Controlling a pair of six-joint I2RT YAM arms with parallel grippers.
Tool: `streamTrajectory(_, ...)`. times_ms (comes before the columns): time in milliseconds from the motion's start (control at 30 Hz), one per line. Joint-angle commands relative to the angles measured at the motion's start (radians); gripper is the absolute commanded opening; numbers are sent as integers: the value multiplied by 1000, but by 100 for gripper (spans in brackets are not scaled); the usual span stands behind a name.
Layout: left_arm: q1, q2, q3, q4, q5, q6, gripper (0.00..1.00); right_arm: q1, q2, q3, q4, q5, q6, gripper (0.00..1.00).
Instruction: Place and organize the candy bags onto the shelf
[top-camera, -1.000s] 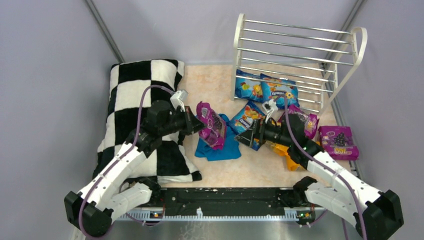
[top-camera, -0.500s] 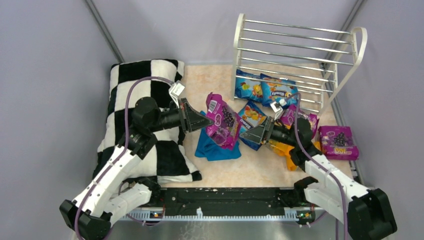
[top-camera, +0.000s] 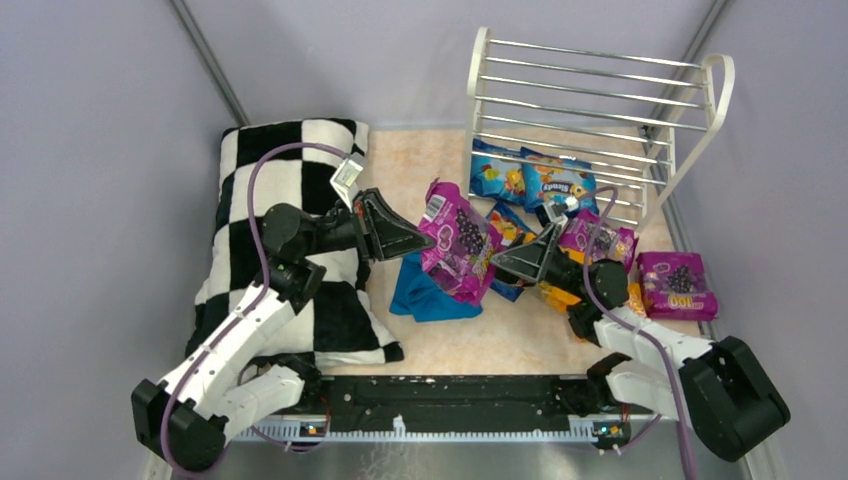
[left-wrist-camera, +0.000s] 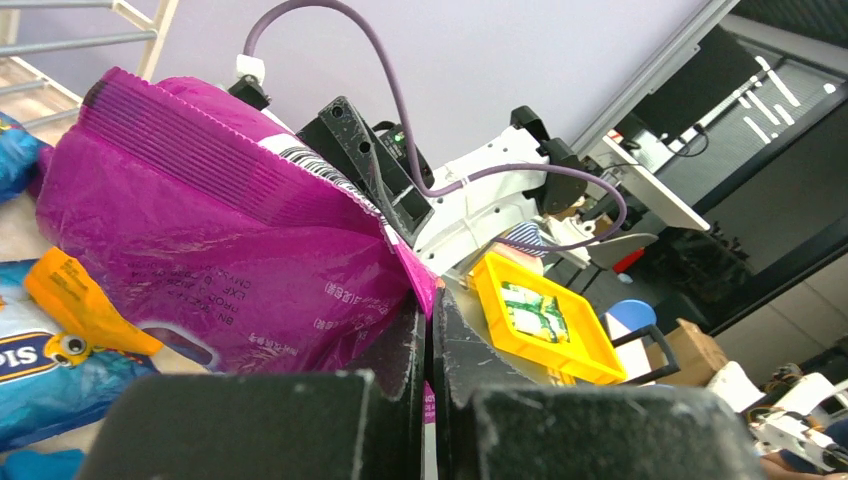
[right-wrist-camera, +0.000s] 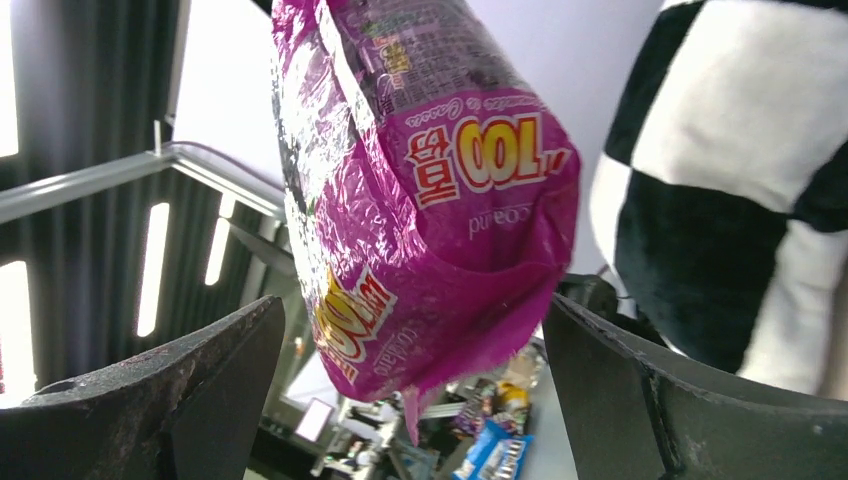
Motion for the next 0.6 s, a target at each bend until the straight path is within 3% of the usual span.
streamTrajectory(0, 0, 27, -26, 360, -14, -148, 0, 70, 27, 62, 122, 107, 71, 99)
streamTrajectory(333, -5, 76, -99, 423, -71, -173, 0, 129, 39, 119, 125, 234, 83, 98)
streamTrajectory(567, -4, 69, -105, 347, -89, -125, 0, 131, 51, 87, 232, 305, 130, 68)
